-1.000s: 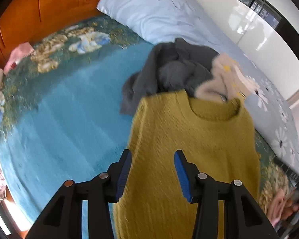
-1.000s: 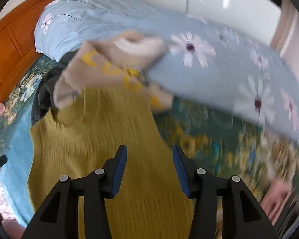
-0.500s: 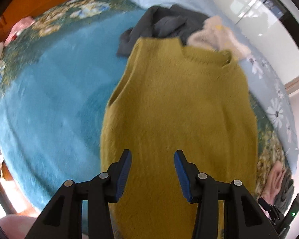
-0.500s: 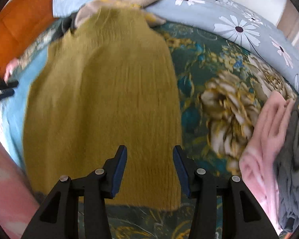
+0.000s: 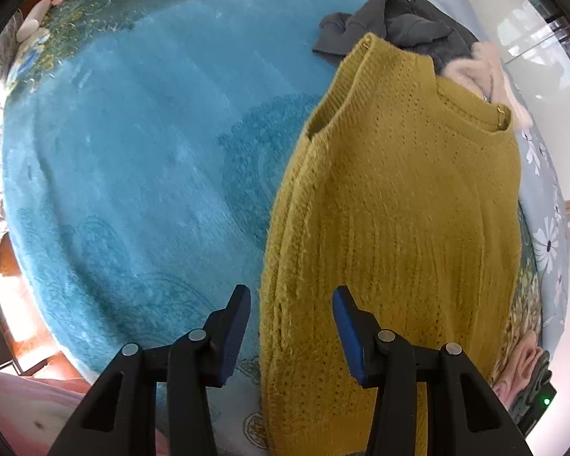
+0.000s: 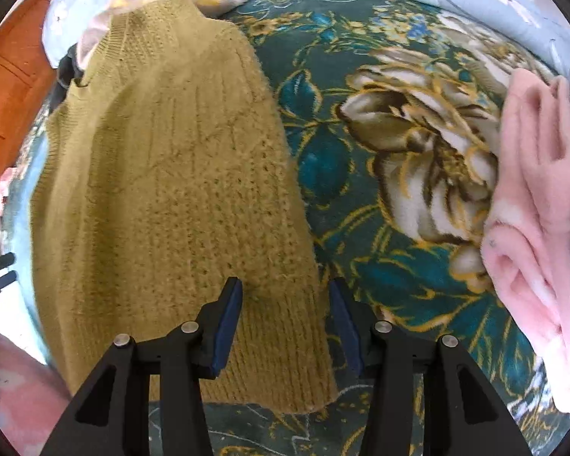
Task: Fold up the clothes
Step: 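Lay the vest flat on the blanket with both grippers and release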
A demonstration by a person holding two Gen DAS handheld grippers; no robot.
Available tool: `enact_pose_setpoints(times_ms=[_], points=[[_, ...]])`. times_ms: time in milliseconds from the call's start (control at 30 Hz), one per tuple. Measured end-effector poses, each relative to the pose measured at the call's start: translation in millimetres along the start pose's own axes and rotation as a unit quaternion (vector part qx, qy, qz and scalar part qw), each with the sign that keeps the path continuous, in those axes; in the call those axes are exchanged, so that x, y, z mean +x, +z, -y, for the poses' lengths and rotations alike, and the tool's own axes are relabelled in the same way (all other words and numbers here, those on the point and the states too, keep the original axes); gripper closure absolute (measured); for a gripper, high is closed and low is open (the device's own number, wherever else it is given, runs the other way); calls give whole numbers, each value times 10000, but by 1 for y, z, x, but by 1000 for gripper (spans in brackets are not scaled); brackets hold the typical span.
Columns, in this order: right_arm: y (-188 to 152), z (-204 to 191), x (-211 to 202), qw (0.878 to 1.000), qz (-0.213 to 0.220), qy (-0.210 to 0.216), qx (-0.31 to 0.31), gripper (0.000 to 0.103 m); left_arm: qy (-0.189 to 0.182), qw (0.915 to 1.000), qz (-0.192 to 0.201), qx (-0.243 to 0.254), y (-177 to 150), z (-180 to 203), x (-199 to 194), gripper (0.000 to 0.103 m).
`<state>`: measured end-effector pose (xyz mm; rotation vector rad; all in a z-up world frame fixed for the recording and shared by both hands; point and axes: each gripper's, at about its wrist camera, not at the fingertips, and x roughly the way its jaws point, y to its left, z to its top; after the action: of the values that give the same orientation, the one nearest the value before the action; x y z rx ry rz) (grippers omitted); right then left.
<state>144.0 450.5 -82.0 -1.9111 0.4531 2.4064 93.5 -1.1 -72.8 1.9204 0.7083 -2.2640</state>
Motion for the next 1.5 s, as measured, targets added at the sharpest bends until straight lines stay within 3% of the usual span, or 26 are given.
enact_pose_setpoints(times_ms=[133, 267, 333, 467, 600, 800, 867, 1000, 1100, 1233, 1300, 1367, 1500], points=[[4, 7, 5, 9997, -137, 151, 135, 54, -235, 9994, -266, -14, -11, 2, 15, 54], [4, 9, 6, 9996, -146, 205, 128, 54, 35, 9972, -716, 232, -25, 8, 37, 56], [3, 8, 4, 9995, -152, 246, 127, 55, 111, 9968, -741, 292, -27, 8, 37, 59], [-4, 8, 4, 9993, -197, 288, 152, 73, 138, 9968, -720, 321, -29, 7, 33, 92], [-5, -1, -3, 9994, -191, 295, 67, 92, 200, 9968, -598, 488, -32, 14, 25, 95], [3, -14, -42, 9984, 259, -295, -412, 95, 752, 9951, -356, 527, -37, 14, 7, 96], [7, -5, -54, 9973, 345, -472, -445, 95, 814, 9945, -523, 400, -39, 6, 10, 96], [4, 10, -19, 9962, -123, -824, -255, 95, 800, 9943, -668, 216, -42, -3, 10, 96], [-4, 13, 0, 9956, -272, -893, -128, 95, 532, 9966, -630, 70, -42, -7, 2, 96], [-3, 11, -10, 9964, -142, -826, -144, 93, 148, 9986, -459, -237, -42, -12, -15, 92], [-2, 9, -19, 9965, -29, -822, -171, 85, 42, 9994, -155, -310, -42, -11, -31, 92], [-2, 9, -34, 9946, 201, -1012, -129, 77, -82, 9996, 236, -161, -42, 0, -49, 92], [-7, 10, -57, 9949, 493, -863, 143, 76, -196, 9946, 967, 325, -45, 30, -84, 92]])
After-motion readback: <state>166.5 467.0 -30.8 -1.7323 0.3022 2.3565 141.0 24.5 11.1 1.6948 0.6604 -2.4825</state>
